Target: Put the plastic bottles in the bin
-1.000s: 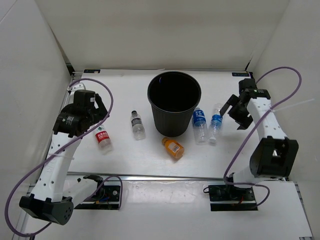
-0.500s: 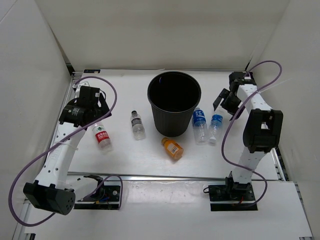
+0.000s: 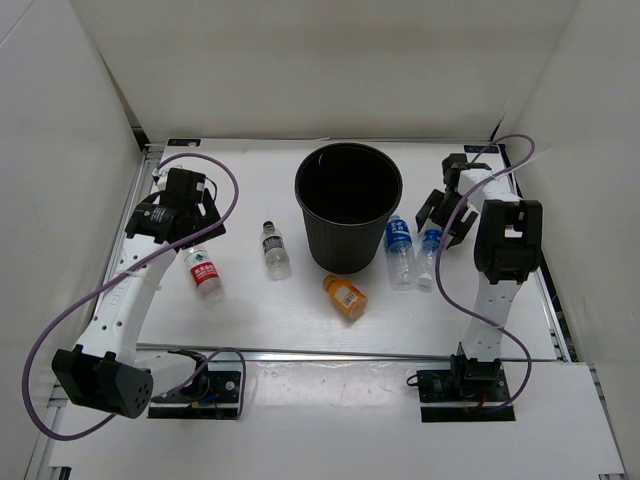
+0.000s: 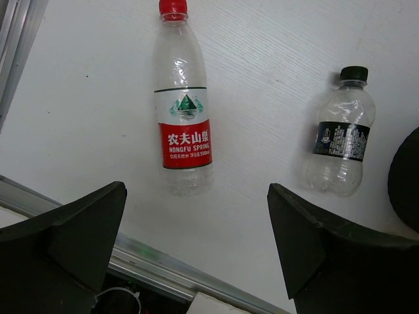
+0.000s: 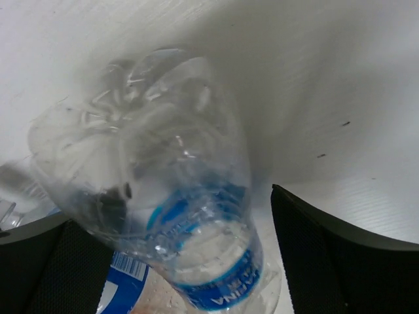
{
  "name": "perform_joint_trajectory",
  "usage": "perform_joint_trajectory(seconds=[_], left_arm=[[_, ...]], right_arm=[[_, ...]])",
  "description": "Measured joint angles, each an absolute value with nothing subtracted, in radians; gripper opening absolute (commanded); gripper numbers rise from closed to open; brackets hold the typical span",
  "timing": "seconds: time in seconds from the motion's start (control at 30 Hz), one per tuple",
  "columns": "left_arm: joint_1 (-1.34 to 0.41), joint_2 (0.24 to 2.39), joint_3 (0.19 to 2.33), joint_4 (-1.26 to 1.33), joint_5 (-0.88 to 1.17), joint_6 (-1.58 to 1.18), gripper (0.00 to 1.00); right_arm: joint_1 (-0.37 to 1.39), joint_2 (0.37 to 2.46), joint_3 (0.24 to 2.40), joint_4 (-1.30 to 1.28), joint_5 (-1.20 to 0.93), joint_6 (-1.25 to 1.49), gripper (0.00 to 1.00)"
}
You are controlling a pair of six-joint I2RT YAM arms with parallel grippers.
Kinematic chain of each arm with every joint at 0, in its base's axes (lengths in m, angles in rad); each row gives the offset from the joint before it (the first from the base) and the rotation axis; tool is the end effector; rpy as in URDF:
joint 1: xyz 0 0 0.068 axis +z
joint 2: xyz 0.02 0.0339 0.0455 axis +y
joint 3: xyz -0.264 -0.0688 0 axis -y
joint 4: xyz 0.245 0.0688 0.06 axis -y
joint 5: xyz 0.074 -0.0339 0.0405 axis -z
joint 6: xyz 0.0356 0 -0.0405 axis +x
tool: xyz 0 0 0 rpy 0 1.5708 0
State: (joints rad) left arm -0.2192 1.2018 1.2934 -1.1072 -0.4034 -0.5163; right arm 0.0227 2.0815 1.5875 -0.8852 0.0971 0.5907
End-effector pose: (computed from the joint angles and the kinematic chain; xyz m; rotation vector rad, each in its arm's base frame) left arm 0.2173 -0.0341 0.3512 -0.5093 2.4281 0.2188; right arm 0.4140 0.0059 0.1730 0.8339 2.8082 -0.0507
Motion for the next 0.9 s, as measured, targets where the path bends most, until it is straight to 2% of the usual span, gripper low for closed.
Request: perform_joint_trajectory(seconds=[0.03, 0.1, 0.13, 0.4, 0.47, 0.57, 0.73, 0.9], left_arm=[[-0.219, 1.202, 1.293, -1.107, -0.403, -0.517, 1.00], [-0.219, 1.202, 1.293, -1.107, -0.403, -0.521, 1.00], [-0.219, 1.202, 1.293, -1.107, -0.403, -0.522, 1.00], [-0.219, 1.201, 1.287, -1.105, -0.402, -0.524, 1.00], [-0.219, 1.201, 1.273, -1.093, -0.394, -0.524, 1.00], [-0.220, 1.197, 1.246, -1.071, -0.370, -0.524, 1.00], [-0.220, 1.199, 1.234, -1.045, -0.336, -0.524, 1.00], [-0.228, 1.208, 1.234, -1.024, -0.320, -0.524, 1.00]], right_arm=[[0.023, 2.087, 1.585, -0.883, 0.096, 0.591, 0.81], [0.023, 2.088, 1.566, -0.870, 0.092, 0.590, 0.73], [0.023, 2.088, 1.554, -0.864, 0.090, 0.591, 0.64], [0.012, 2.024, 1.503, -0.865, 0.110, 0.620, 0.49], [-0.009, 1.974, 1.508, -0.867, 0.112, 0.633, 0.39], [-0.055, 1.899, 1.589, -0.895, 0.108, 0.649, 0.36], [-0.094, 1.800, 1.850, -0.907, 0.084, 0.656, 0.33], [-0.080, 1.685, 1.963, -0.889, -0.029, 0.673, 0.26]])
